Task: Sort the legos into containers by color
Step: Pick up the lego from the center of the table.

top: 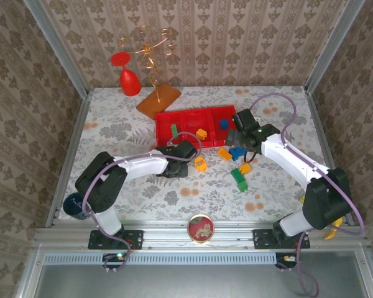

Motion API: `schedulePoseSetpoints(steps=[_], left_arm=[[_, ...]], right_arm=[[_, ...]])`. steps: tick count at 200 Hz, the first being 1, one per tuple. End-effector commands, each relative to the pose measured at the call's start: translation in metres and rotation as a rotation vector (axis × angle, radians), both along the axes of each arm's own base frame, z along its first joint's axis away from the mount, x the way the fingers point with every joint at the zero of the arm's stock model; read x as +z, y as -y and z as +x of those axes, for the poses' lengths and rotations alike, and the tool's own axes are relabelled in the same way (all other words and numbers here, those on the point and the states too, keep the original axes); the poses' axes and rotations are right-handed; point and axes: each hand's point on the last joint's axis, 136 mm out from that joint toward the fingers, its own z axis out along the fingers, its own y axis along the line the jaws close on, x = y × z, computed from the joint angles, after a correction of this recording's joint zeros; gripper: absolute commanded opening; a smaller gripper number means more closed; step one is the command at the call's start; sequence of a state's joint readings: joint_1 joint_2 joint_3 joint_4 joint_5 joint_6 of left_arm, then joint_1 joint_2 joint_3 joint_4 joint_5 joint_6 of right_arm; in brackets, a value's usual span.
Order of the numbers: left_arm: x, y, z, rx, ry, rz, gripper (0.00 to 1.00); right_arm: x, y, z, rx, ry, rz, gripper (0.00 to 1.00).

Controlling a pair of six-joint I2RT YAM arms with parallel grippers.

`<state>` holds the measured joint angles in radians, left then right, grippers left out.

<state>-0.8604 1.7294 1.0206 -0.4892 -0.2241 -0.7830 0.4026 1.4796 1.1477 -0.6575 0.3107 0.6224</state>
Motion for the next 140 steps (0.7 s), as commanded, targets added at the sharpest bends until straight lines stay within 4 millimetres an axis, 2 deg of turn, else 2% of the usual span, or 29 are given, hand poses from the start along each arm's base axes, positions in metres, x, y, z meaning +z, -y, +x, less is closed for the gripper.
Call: schedulePoseSetpoints(steps=[1,84,140], left_arm=[[0.011,-0.007,-0.012,-0.011,-0.006,0.001,0.40],[0.045,-0.028,-0.021,0.016,0.092,-0.043,0.39],[0.079,-0.033,0.000,0.008,0.217,-0.028,0.39]], right_arm=[[0.002,0.007,-0.007,-0.035,0.004,0.006,1.00],[-0.004,0.002,-0.016,-0.035,-0.006,0.044,1.00],[-0.011,-0.011,-0.022,-0.006,-0.003,0.075,1.00]])
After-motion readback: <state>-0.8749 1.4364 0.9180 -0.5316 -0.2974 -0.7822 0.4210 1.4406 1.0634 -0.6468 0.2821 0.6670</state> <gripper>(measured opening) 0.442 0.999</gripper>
